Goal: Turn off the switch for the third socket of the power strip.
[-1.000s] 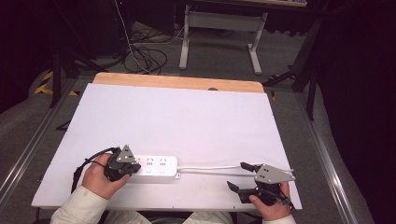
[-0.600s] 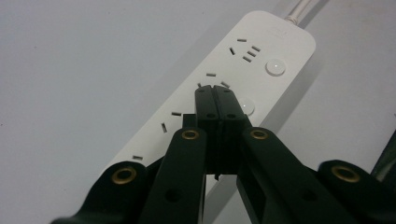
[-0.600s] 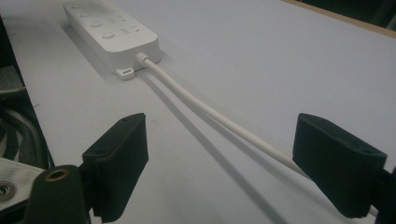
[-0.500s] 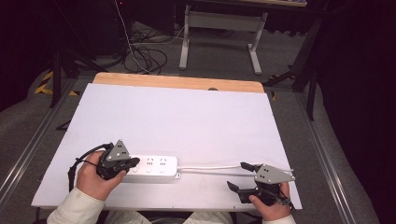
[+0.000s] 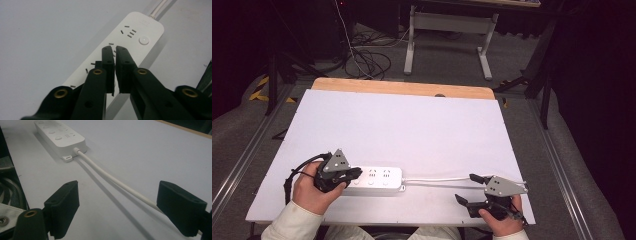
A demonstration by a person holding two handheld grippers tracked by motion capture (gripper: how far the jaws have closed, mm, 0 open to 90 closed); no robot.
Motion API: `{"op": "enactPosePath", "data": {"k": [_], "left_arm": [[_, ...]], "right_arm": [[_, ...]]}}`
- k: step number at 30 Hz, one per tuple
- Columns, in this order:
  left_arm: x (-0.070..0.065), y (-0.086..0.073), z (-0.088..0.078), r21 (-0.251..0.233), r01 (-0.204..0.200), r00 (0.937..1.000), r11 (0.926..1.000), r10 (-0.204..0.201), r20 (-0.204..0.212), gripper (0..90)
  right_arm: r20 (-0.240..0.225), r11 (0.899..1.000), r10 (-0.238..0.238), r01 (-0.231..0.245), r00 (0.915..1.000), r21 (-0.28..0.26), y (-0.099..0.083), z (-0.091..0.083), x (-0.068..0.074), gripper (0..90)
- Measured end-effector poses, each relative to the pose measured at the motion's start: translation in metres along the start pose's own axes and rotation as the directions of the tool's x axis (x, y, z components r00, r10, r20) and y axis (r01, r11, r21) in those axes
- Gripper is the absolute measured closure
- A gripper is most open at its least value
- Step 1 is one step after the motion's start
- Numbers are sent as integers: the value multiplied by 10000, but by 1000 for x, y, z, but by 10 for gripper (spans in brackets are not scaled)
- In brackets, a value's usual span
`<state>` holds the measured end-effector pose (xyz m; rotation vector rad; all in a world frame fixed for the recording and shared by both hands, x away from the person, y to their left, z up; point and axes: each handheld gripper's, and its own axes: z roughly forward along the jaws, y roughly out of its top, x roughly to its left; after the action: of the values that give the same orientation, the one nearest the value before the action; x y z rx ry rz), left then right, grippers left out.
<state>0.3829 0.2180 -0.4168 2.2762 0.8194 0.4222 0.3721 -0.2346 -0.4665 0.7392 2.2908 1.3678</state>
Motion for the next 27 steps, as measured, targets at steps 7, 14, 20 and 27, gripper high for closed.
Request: {"op": "enactPosePath", "data": {"k": [7, 14, 20, 27], "left_arm": [[5, -1, -4, -927, 78, 9999, 9957, -85, -74, 566], [11, -3, -10, -1772, 202, 9994, 9840, -149, 309, 340], [16, -6, -15, -2436, 423, 9990, 9690, -368, 270, 181], [23, -17, -25, -3087, 719, 9964, 9485, -542, 656, 138]], "right_arm": [[-3, 10000, 0, 0, 10000, 28, 0, 0, 0, 183], [-38, 10000, -25, 25, 10000, 32, 0, 1, 0, 183], [-46, 10000, -19, 19, 10000, 52, 0, 1, 0, 183], [-41, 10000, -25, 25, 10000, 32, 0, 1, 0, 181]]}}
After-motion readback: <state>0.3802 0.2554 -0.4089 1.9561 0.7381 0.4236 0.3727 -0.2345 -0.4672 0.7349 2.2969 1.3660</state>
